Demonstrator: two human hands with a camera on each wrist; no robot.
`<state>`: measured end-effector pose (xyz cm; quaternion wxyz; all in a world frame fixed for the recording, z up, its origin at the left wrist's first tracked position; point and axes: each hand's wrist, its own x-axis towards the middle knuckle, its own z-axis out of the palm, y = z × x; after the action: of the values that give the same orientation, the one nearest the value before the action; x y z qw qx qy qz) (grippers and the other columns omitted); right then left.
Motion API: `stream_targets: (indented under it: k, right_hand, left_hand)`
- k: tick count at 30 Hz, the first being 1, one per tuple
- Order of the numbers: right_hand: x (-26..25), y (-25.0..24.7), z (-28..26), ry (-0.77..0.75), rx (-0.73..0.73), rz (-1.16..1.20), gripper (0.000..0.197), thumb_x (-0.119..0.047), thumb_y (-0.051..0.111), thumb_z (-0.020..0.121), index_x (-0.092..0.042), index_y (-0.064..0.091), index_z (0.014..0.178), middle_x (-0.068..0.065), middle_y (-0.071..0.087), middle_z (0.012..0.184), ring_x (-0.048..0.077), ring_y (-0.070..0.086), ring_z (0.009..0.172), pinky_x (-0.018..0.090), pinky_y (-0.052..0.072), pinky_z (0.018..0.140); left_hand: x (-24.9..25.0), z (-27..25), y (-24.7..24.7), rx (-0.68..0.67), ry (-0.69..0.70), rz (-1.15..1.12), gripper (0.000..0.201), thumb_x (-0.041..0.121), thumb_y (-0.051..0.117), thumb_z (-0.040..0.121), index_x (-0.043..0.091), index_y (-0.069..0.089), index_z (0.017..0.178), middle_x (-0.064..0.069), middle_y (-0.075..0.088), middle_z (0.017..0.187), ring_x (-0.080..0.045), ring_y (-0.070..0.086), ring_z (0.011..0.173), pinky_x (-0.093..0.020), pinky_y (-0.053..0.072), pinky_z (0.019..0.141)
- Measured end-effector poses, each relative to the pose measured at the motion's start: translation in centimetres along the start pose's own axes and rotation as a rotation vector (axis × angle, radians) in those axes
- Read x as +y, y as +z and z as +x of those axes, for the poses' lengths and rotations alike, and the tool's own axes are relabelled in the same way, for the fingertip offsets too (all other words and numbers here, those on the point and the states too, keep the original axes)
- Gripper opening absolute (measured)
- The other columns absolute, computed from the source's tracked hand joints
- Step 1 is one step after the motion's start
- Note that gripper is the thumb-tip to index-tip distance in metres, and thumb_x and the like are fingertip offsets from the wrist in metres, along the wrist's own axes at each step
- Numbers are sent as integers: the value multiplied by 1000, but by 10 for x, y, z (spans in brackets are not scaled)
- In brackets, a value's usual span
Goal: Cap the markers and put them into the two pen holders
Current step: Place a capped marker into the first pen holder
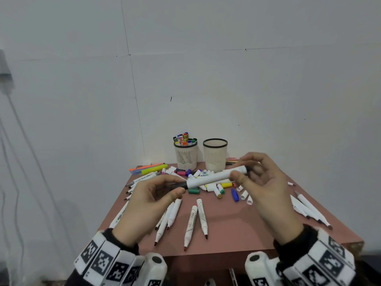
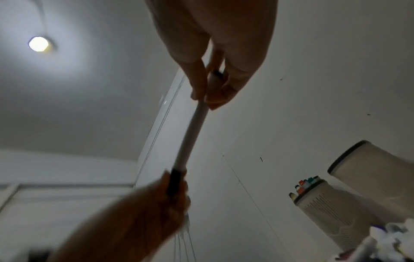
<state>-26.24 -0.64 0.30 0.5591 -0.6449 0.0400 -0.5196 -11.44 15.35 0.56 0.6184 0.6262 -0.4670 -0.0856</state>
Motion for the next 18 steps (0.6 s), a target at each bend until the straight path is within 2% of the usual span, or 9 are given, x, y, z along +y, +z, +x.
stream_targets:
  k: [2, 4, 7, 10, 12, 14, 16, 18]
  right_hand:
    - [-6, -4, 6, 40, -23, -47, 22, 9, 67, 77, -9, 63, 90, 18, 68, 93, 14, 66, 75, 18, 52, 68]
    - [-11, -6, 10, 63, -53, -105, 19, 7, 67, 78, -10, 67, 86, 19, 69, 93, 15, 66, 72, 18, 52, 67]
    - [-13, -2, 11, 66, -93, -146, 22, 8, 69, 77, -14, 69, 81, 8, 71, 81, 17, 65, 73, 18, 52, 66]
    - [-14, 3, 13, 86, -126, -186, 22, 7, 71, 76, -14, 69, 80, -4, 68, 72, 15, 63, 74, 18, 51, 65]
    - [-16, 6, 15, 77, -143, -197, 20, 7, 72, 75, -13, 69, 80, -4, 67, 72, 13, 62, 73, 21, 52, 66]
    - [-20, 9, 18, 61, -149, -206, 20, 6, 72, 75, -13, 69, 80, 2, 67, 75, 16, 62, 73, 27, 53, 71]
    - [-24, 10, 21, 47, -160, -205, 21, 7, 72, 75, -13, 69, 82, 6, 67, 80, 22, 65, 75, 30, 54, 74]
    - [-26, 9, 22, 40, -171, -201, 28, 9, 72, 74, -15, 68, 88, 8, 67, 87, 24, 67, 79, 28, 56, 74]
  left_hand:
    - [-1, 1, -2, -11, 5, 87, 21, 2, 67, 81, 16, 72, 96, 11, 74, 93, -3, 68, 90, -17, 52, 80]
    - [-2, 4, -2, -17, 21, 207, 20, 8, 70, 82, 20, 73, 98, 13, 73, 94, -1, 66, 92, -23, 52, 83]
    - [2, 10, 2, -32, 71, 319, 17, 18, 73, 80, 27, 73, 95, 16, 72, 91, 0, 64, 91, -23, 48, 81]
    - [13, 17, 12, -84, 106, 336, 20, 23, 76, 77, 31, 73, 96, 17, 71, 89, -1, 64, 90, -21, 48, 79]
    - [19, 24, 18, -110, 113, 334, 23, 22, 78, 76, 29, 73, 96, 15, 72, 88, 0, 64, 88, -26, 49, 80]
    - [22, 29, 23, -113, 129, 349, 23, 20, 79, 73, 29, 73, 94, 12, 73, 85, -2, 65, 84, -29, 51, 78]
    - [24, 34, 26, -95, 146, 377, 22, 19, 80, 72, 30, 72, 89, 9, 72, 81, -6, 65, 80, -30, 52, 73]
    - [24, 37, 25, -91, 157, 422, 20, 17, 79, 74, 30, 72, 87, 7, 72, 81, -5, 64, 76, -26, 51, 70]
